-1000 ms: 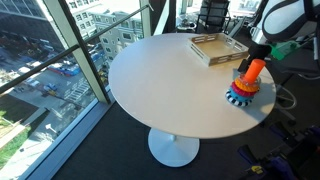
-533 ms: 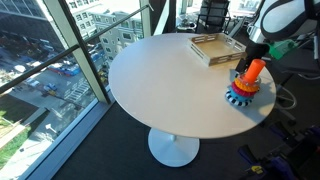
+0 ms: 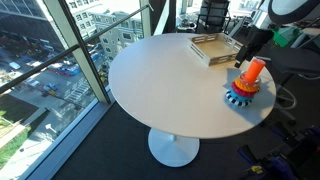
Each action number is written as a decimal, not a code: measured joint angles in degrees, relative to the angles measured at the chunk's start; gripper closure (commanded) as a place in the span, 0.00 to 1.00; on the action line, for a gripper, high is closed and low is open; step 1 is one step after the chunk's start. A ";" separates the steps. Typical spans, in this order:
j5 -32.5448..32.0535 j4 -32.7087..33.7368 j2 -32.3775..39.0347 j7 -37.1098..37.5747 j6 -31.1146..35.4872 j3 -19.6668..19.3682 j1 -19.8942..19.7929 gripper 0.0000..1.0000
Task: Remove the light green ring from the rings stacking stand and put it on the table
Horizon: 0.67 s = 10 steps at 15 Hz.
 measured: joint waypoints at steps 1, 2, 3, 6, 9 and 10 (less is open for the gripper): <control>0.00 0.04 -0.85 0.00 -0.67 0.23 0.03 0.00; 0.00 0.07 -1.61 0.00 -1.38 0.41 0.11 0.00; 0.00 0.12 -2.45 0.00 -2.43 0.55 0.28 0.00; 0.01 0.51 -4.74 0.04 -6.07 0.94 0.95 0.00; 0.31 0.75 -7.23 0.12 -8.92 1.16 1.77 0.00; 0.62 0.77 -8.03 0.12 -9.76 1.20 2.06 0.00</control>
